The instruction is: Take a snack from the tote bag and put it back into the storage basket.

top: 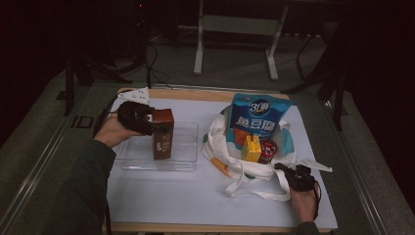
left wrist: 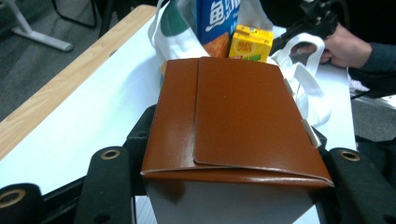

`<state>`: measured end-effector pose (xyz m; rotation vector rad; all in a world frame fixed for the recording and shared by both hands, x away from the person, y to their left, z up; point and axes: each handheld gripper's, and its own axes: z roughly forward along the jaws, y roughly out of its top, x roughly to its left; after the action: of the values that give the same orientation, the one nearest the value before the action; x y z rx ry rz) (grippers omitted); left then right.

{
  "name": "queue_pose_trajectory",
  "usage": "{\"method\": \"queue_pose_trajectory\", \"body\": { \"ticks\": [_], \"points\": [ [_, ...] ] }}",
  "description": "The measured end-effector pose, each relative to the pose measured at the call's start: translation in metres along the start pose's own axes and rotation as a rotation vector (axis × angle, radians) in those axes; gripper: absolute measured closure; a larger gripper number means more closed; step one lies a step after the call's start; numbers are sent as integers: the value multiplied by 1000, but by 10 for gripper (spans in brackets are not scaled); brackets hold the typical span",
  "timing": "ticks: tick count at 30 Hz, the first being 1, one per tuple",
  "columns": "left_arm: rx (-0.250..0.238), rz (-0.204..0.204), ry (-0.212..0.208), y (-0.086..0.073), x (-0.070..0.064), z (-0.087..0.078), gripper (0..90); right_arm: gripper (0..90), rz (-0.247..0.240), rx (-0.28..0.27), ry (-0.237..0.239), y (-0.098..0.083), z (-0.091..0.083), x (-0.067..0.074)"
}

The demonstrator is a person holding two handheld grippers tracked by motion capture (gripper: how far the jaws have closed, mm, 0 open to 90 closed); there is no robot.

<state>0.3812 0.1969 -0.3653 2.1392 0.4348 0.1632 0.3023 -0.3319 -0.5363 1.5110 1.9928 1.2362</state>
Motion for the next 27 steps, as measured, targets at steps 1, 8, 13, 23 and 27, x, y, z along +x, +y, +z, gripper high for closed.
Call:
{"method": "queue_pose_trajectory", "body": {
  "ticks": [1,8,13,23,27],
  "points": [
    [6,1,3,-1,0,-1,433,814,0,0,0,0,0,0],
    [49,8,22,-8,1,-3,433,814,0,1,-1,0,0,0],
    [61,4,12,-11,3,-6,433,815,-1,1,-2,0,0,0],
    [121,25,17,-15,2,-6,433,814,0,0,-2,0,0,0],
    [147,40,13,-16,0,-3,432,814,0,0,-2,0,0,0]
  ]
}}
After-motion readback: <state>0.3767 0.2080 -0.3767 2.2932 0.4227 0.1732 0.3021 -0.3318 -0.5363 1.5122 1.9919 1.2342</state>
